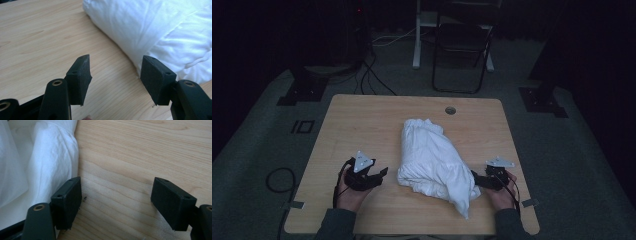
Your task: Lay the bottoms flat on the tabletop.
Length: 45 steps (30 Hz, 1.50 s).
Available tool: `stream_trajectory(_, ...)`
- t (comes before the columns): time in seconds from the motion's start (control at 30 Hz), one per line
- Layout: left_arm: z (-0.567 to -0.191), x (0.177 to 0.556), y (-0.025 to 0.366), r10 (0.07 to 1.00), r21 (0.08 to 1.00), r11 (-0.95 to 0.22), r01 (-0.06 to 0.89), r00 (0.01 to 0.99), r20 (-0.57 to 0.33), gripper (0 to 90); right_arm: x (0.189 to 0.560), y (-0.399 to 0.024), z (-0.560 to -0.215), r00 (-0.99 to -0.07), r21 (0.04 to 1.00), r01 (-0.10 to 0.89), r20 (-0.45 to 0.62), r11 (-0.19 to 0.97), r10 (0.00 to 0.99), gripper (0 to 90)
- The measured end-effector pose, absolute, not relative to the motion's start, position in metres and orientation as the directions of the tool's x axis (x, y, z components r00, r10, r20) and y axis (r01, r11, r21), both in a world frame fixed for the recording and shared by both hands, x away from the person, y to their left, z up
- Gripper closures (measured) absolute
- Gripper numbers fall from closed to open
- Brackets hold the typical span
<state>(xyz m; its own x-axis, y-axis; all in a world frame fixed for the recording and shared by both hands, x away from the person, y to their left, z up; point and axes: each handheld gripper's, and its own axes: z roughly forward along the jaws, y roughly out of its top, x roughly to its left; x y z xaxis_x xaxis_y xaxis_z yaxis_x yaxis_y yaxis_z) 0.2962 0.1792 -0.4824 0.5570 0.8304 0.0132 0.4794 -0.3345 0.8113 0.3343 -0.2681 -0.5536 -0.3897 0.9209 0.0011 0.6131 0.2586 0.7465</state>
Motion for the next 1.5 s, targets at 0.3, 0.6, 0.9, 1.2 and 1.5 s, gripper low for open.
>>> stream_trajectory(0.3, -0.475, 0.297, 0.157, 0.795, 0.82, -0.359, 0.445, 0.607, 0.018, 41.3, 0.334, -0.268, -0.554, -0.39, 0.746, 0.613, 0.001, 0.258, 0.921, 24.7)
stream_trajectory(0.6, -0.467, 0.298, 0.133, 0.746, 0.822, -0.404, 0.4, 0.664, 0.044, 41.3, 0.334, -0.268, -0.554, -0.39, 0.746, 0.613, 0.001, 0.258, 0.921, 24.7)
stream_trajectory(0.9, -0.462, 0.3, 0.111, 0.708, 0.816, -0.446, 0.368, 0.703, 0.07, 40.8, 0.334, -0.268, -0.554, -0.39, 0.747, 0.613, 0.001, 0.258, 0.921, 24.7)
stream_trajectory(1.2, -0.457, 0.305, 0.091, 0.68, 0.819, -0.456, 0.35, 0.73, 0.067, 39.6, 0.334, -0.268, -0.554, -0.389, 0.747, 0.613, 0.002, 0.257, 0.921, 24.7)
stream_trajectory(1.5, -0.457, 0.308, 0.074, 0.653, 0.809, -0.486, 0.332, 0.752, 0.084, 39.3, 0.334, -0.268, -0.554, -0.389, 0.747, 0.614, 0.003, 0.257, 0.921, 24.7)
